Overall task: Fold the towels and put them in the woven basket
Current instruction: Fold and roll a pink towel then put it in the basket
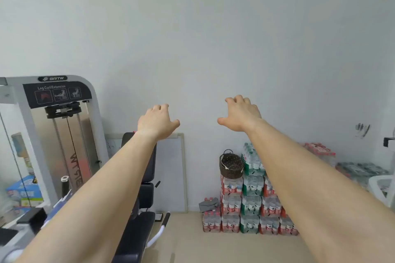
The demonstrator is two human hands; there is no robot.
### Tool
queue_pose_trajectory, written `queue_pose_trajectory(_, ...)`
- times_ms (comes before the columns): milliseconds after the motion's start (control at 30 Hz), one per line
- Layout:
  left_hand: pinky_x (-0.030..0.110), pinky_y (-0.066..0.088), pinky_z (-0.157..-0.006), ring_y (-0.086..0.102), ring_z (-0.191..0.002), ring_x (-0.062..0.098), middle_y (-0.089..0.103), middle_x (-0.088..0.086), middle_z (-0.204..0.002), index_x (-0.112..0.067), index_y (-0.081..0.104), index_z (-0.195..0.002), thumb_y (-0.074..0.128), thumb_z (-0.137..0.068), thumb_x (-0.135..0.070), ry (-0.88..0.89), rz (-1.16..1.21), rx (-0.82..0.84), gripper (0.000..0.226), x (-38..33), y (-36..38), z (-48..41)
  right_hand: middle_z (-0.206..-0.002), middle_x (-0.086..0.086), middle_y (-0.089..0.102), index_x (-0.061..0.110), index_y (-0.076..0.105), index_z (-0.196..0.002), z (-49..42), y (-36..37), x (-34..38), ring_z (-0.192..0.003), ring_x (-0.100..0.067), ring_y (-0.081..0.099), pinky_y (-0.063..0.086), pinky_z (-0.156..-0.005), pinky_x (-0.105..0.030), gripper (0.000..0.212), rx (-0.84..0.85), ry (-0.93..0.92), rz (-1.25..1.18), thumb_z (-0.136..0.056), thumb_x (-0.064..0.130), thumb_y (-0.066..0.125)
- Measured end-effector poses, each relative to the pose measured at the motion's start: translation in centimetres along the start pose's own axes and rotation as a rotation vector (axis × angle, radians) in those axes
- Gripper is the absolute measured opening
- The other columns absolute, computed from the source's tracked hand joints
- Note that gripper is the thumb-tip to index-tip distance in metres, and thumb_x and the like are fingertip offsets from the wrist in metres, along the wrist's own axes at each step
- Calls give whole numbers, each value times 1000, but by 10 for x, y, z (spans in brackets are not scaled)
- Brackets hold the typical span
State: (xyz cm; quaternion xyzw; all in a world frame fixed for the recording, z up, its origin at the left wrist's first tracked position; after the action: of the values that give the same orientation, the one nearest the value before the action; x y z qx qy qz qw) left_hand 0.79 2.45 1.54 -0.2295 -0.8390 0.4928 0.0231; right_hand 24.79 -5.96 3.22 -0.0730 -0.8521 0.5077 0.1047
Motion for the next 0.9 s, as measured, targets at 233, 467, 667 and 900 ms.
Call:
queue_pose_trajectory(233, 45, 43, -95, 41, -130, 28, 42, 8, -145, -17, 33, -147, 50, -88, -44, -95, -80, 129, 67, 32, 77, 2, -137, -7, 41, 19, 38, -142, -25, 85, 29, -126, -29, 39, 39, -95, -44, 73, 131, -110, -22, -83, 57, 57)
queue_pose_trajectory(467, 48, 46, -92, 44, -124, 31, 45, 10, -139, -15, 37, -143, 49, -88, -44, -171, -64, 195, 63, 112, 167, -52, -135, -8, 43, 18, 40, -140, -99, 201, 76, -126, -29, 39, 39, -94, -43, 70, 234, -197, -39, -82, 54, 57)
queue_pose_trajectory(667, 49, 48, -92, 45, -123, 31, 44, 10, -140, -15, 35, -143, 49, -89, -42, -190, -71, 283, 62, 183, 241, -134, -138, -8, 42, 18, 41, -139, -195, 294, 122, -129, -29, 37, 39, -97, -45, 70, 338, -198, -56, -82, 54, 58)
queue_pose_trajectory(900, 50, 48, -94, 47, -124, 32, 43, 10, -141, -17, 33, -144, 51, -87, -40, -243, -67, 362, 64, 246, 314, -228, -144, -8, 39, 19, 38, -144, -301, 380, 153, -134, -28, 33, 40, -100, -46, 71, 403, -213, -90, -83, 51, 57)
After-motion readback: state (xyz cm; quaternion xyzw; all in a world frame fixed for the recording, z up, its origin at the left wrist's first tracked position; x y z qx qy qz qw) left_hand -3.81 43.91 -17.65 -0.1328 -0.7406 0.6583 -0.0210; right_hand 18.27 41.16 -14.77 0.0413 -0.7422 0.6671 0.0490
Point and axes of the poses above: each hand's wrist, its own z-axis away from the middle knuckle, its own y-axis out of the palm, x = y × z, the point moved 3 cm from there along -z, towards the middle knuckle
